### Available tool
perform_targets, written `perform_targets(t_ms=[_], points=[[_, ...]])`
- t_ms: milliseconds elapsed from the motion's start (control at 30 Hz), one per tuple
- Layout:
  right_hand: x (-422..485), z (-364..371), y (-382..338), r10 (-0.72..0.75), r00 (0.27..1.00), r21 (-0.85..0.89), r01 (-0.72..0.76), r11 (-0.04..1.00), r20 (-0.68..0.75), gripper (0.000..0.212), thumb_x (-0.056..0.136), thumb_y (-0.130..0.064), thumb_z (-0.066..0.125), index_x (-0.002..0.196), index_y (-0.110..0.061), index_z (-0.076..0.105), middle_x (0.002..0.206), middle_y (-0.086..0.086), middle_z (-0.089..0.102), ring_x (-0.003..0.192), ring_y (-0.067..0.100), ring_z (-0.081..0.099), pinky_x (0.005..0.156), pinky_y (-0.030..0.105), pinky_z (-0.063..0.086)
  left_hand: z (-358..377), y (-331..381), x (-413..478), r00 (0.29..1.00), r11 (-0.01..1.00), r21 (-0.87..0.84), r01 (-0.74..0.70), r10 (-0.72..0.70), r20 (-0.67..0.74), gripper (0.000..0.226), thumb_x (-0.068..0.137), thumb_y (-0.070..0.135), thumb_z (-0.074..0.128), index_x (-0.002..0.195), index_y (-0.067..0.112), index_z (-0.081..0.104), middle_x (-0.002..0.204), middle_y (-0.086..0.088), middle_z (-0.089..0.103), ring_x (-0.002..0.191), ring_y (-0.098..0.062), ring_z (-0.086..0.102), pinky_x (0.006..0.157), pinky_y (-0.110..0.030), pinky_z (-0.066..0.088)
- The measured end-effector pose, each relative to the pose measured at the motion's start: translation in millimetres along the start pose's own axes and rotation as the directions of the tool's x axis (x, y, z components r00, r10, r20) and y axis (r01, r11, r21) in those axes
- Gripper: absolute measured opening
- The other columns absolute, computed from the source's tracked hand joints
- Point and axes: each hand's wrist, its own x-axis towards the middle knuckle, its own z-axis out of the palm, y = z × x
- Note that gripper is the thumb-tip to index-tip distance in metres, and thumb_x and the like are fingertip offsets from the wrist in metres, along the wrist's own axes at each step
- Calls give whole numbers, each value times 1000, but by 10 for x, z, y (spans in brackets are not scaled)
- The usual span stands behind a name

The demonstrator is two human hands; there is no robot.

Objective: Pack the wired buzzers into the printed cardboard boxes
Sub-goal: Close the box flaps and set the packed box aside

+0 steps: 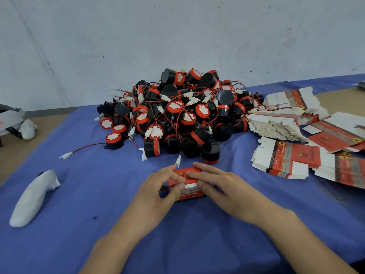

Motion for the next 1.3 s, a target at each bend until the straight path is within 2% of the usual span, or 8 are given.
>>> perform_targets(t_ms=[133, 233, 400, 533, 700, 933, 1133, 1300], points=[[-3, 19, 23, 3, 1000, -19, -3, 1000, 3, 44, 101, -49, 51, 140, -64, 38, 158, -35, 25, 130, 1, 53, 100, 29, 49, -31, -43, -3, 999, 999, -7, -36, 36, 14, 29, 80, 64, 55, 105, 52, 62, 136, 45, 41, 124, 7, 49, 98, -27, 49], [9, 24, 31, -5, 1000, -43, 5, 999, 7, 45, 101, -47, 52, 139, -65, 38, 159, -34, 24, 129, 4, 54, 101, 32, 49, -59, -66, -21, 998, 998, -9, -62, 63, 31, 32, 78, 64, 60, 109, 54, 62, 139, 43, 40, 123, 6, 51, 100, -30, 49], [8, 28, 30, -4, 1000, -58, 4, 998, -3, 43, 102, -43, 52, 143, -54, 45, 159, -32, 25, 132, 9, 54, 103, 36, 49, -51, -93, -15, 998, 997, -49, -65, 66, 18, 26, 80, 54, 63, 106, 51, 67, 138, 40, 45, 125, 4, 51, 99, -35, 51], [-4, 19, 14, -5, 1000, -66, 5, 998, -1, 42, 102, -46, 49, 143, -56, 44, 159, -33, 24, 131, 8, 54, 103, 35, 48, -45, -76, -19, 1000, 992, -127, -22, 23, 2, 25, 75, 55, 67, 99, 52, 72, 135, 40, 48, 124, 6, 53, 97, -32, 54], [-7, 26, 6, -2, 1000, -89, 2, 996, 4, 43, 102, -48, 46, 145, -56, 43, 160, -34, 21, 131, 8, 54, 102, 34, 48, -41, -50, -16, 1000, 980, -200, 20, -21, -7, 22, 74, 44, 72, 95, 50, 76, 131, 38, 53, 122, 6, 54, 97, -29, 54], [-2, 54, 34, 0, 1000, -141, 3, 990, 15, 45, 103, -48, 40, 148, -53, 39, 162, -32, 16, 131, 11, 54, 101, 33, 49, -27, -46, -24, 999, 970, -241, 42, -46, -12, 23, 74, 42, 73, 96, 46, 78, 136, 29, 55, 125, 4, 54, 96, -27, 54], [-8, 65, 36, -2, 1000, -152, 5, 988, 22, 46, 102, -51, 36, 147, -55, 37, 162, -32, 13, 129, 15, 55, 100, 36, 50, -9, -62, -26, 999, 966, -255, 31, -40, -30, 23, 74, 41, 74, 96, 47, 79, 135, 30, 56, 125, 7, 52, 90, -16, 52], [-7, 68, 29, -10, 1000, -178, 13, 984, 17, 50, 98, -55, 30, 147, -56, 35, 162, -32, 12, 125, 17, 58, 98, 35, 50, -3, -70, -31, 999, 967, -253, 18, -28, -37, 23, 73, 44, 73, 95, 48, 78, 137, 27, 55, 125, 8, 52, 89, -17, 54]])
